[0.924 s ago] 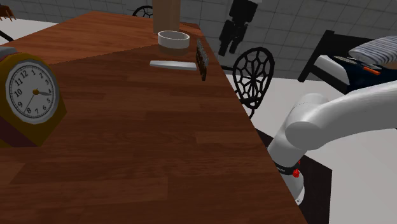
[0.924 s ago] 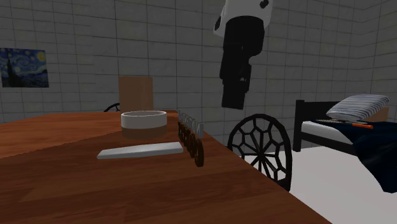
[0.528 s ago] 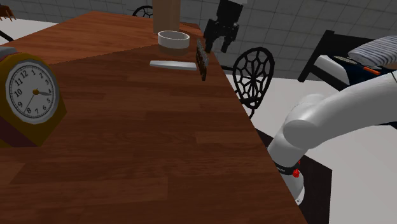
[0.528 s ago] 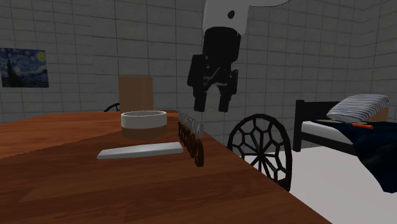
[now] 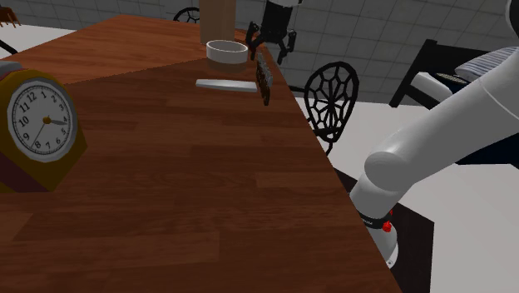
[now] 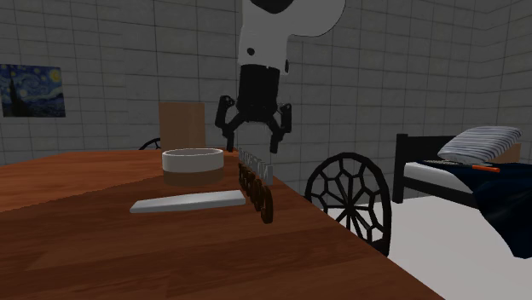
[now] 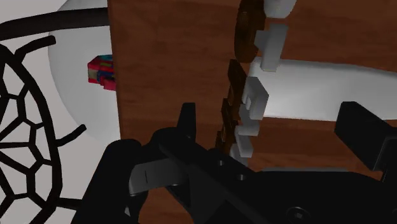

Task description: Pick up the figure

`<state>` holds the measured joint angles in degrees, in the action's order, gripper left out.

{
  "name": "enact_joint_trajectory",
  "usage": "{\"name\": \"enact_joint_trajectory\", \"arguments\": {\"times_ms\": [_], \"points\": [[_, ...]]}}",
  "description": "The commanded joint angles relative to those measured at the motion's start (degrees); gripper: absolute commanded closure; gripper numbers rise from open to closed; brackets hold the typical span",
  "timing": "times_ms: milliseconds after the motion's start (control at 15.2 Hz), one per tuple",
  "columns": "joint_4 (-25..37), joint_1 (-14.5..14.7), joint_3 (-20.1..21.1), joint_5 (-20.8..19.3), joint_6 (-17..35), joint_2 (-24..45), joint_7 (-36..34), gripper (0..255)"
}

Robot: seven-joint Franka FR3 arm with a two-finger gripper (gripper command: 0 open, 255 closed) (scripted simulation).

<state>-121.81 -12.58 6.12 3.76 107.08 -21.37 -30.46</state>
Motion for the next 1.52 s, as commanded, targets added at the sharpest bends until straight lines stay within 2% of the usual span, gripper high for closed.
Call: {"name": "enact_joint_trajectory", "arguments": {"times_ms": [0,594,660,1254,1452], "points": [[2.88,-1.83,0.46,-1.17,0.5,3.35,-5.93,0],[-2.75,-1.72,0.57,-1.08,6.35,3.58,-5.87,0],[-2.71,-1.73,0.58,-1.09,6.34,3.62,-5.88,255],[-2.74,-1.72,0.57,-1.09,6.35,3.58,-5.87,255],[-0.6,-1.75,0.51,-1.12,4.03,3.41,-5.89,255]]}}
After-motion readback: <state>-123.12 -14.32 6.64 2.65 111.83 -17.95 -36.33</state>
